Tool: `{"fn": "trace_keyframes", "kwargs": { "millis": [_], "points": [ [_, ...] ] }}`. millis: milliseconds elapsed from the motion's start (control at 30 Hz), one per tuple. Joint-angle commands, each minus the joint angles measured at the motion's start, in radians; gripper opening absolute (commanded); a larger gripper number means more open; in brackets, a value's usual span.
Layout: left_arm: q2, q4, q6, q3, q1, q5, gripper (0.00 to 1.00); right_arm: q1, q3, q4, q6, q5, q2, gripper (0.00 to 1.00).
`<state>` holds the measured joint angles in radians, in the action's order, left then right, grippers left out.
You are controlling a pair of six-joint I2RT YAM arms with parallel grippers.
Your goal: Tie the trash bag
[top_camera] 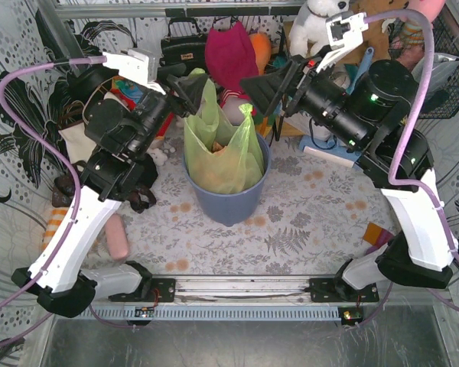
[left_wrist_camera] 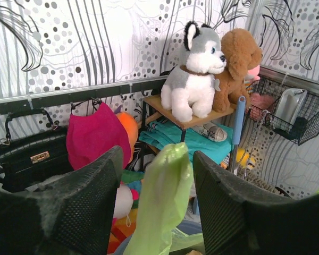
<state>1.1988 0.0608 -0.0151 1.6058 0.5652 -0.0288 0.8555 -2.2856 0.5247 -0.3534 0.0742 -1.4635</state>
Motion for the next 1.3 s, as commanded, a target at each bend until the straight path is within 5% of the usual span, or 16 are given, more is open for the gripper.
{"fn": "trace_keyframes", "kwargs": {
  "millis": [0, 200, 400, 700, 900, 1100, 1267],
  "points": [
    [-0.022, -0.031, -0.057, 0.017, -0.033, 0.044, 0.62, 0.002, 0.000, 0.124, -0.004, -0.031, 0.003, 0.77],
    [-0.016, -0.049, -0.072, 0.005, -0.045, 0.108, 0.51, 0.002, -0.028, 0.208, 0.007, -0.057, -0.034, 0.72],
    [-0.003, -0.047, -0.082, 0.006, -0.048, 0.151, 0.48, 0.002, 0.006, 0.222, 0.013, -0.044, -0.029, 0.56],
    [-0.009, -0.059, -0.081, -0.001, -0.047, 0.157, 0.29, 0.002, 0.029, 0.244, 0.026, -0.066, -0.008, 0.58],
    [-0.008, -0.060, -0.082, -0.001, -0.048, 0.170, 0.14, 0.002, 0.025, 0.245, 0.026, -0.069, -0.014, 0.40],
    [-0.023, -0.090, -0.082, -0.012, -0.047, 0.176, 0.00, 0.002, 0.044, 0.213, 0.029, -0.048, 0.001, 0.03],
    [-0.022, -0.090, -0.072, 0.006, -0.047, 0.162, 0.00, 0.002, 0.038, 0.158, 0.036, 0.042, -0.001, 0.00]
  ]
}}
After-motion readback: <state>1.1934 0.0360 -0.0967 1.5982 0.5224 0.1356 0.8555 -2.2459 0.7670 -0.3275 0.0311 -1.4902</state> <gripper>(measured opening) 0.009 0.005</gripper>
